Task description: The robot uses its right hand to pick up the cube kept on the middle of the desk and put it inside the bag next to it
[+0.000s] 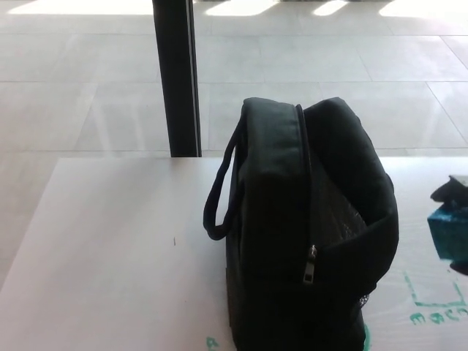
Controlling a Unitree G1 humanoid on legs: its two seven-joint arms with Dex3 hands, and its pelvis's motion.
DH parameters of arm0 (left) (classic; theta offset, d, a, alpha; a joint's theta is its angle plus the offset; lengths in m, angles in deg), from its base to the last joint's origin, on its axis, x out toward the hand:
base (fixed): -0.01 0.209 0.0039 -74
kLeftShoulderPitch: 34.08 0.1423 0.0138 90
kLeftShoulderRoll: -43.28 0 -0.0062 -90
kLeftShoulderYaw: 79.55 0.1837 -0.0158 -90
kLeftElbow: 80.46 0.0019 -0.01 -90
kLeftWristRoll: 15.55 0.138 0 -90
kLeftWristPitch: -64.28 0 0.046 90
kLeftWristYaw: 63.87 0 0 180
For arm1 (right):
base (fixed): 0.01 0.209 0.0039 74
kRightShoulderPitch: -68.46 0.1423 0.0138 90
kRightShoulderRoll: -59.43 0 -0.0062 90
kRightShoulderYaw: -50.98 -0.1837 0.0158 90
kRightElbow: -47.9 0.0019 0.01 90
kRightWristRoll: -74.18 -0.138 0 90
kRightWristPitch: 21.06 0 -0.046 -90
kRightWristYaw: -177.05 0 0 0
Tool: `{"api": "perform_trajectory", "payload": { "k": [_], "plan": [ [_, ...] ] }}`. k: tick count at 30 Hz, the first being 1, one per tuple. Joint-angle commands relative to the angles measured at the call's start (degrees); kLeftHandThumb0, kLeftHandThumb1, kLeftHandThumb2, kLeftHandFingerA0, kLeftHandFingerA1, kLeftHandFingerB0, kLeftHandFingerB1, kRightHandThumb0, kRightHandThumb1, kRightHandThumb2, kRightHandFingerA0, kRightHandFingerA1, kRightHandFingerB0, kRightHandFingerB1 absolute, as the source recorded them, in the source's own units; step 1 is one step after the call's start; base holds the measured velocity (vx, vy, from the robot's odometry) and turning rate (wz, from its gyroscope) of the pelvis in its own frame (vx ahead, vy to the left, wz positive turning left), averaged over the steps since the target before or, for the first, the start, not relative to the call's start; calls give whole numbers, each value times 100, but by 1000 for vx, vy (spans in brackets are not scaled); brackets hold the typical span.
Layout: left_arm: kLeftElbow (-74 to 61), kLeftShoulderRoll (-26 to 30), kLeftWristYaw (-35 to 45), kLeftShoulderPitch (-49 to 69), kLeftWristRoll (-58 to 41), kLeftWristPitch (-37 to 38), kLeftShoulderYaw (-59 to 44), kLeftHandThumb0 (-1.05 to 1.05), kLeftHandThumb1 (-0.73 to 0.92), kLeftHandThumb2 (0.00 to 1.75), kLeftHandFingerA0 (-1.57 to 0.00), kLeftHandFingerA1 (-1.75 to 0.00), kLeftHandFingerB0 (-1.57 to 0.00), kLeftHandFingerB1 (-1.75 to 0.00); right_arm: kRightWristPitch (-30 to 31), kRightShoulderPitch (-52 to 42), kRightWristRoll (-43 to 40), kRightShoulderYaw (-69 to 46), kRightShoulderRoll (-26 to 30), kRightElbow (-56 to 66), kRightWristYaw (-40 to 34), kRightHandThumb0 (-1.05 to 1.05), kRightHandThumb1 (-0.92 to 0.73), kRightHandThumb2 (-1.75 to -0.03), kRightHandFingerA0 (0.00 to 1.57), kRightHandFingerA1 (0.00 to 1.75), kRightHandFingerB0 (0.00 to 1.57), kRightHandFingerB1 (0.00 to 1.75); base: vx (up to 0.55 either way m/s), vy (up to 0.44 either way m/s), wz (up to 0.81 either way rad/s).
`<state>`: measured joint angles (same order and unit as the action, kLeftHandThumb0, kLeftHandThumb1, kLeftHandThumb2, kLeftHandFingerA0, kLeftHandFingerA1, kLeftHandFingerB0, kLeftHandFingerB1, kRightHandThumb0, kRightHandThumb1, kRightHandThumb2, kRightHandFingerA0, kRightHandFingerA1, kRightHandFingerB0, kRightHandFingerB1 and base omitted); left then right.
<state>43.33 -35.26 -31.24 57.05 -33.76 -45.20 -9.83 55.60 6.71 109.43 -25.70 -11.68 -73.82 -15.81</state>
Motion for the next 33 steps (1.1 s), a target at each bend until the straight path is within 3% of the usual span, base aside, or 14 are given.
{"api": "perform_trajectory", "payload": {
  "k": [1,4,5,8,10,11,12,13,14,17,18,19,22,33],
  "plan": [
    [121,206,73,89,154,269,47,-70,51,84,-6,-51,-19,-50,-675,357,-499,-548,-55,131,-380,-10,-44,-117,88,173,78,151,0,0,0],
    [97,231,98,125,160,346,76,-71,51,84,-6,-52,-19,-50,-813,838,-259,-543,-17,-147,-545,-10,-47,-109,87,169,80,149,0,0,0],
    [109,227,89,112,126,306,63,-70,51,84,-6,-52,-19,-50,-923,985,-312,-568,-24,-251,-530,-13,-44,-110,118,135,100,122,0,0,0],
    [87,217,40,123,96,254,49,-69,50,83,-7,-52,-20,-50,-1056,1428,-290,-530,-28,-470,-453,-10,-45,-114,87,173,75,158,0,0,0],
    [86,222,47,128,110,285,62,-70,50,83,-7,-53,-20,-50,-1170,1627,-305,-534,-67,-604,-521,-10,-45,-110,88,173,77,155,0,0,0],
    [109,211,16,144,140,291,84,-71,50,84,-8,-53,-20,-50,-1222,1766,-324,-517,-126,-699,-515,-15,-44,-111,118,137,100,124,0,0,0],
    [109,215,10,142,144,278,88,-70,51,84,-8,-53,-20,-50,-1230,1859,-346,-516,-162,-727,-486,-12,-44,-117,90,174,80,152,0,0,0],
    [139,218,12,132,145,285,88,-70,51,84,-8,-53,-20,-50,-1214,2009,-395,-513,-229,-601,-358,-10,-45,-121,95,172,75,152,0,0,0],
    [169,220,27,129,140,293,82,-69,50,84,-7,-53,-19,-50,-1231,2110,-419,-498,-280,-482,-266,-20,-47,-118,123,144,99,130,0,0,0],
    [205,231,58,142,155,318,90,-70,50,83,-8,-53,-19,-50,-1233,2174,-460,-493,-353,-245,-121,-24,-48,-115,120,141,98,128,0,0,0],
    [261,236,82,122,144,314,81,-70,50,83,-6,-53,-18,-49,-1276,2291,-543,-482,-452,-47,-3,-15,-48,-123,91,175,78,157,0,0,0],
    [261,239,77,125,157,330,87,-69,50,83,-7,-53,-18,-49,-1292,2315,-566,-493,-511,47,-20,-21,-48,-118,120,141,100,129,0,0,0],
    [289,245,70,113,197,357,103,-70,50,84,-7,-53,-18,-49,-989,2318,-717,-515,-718,702,324,-19,-46,-130,90,175,77,167,0,0,0],
    [273,264,133,187,189,438,78,-70,51,84,-6,-52,-19,-50,-629,1521,-902,-114,-723,2717,1684,-25,-57,-112,93,175,76,164,0,0,0]
  ]
}}
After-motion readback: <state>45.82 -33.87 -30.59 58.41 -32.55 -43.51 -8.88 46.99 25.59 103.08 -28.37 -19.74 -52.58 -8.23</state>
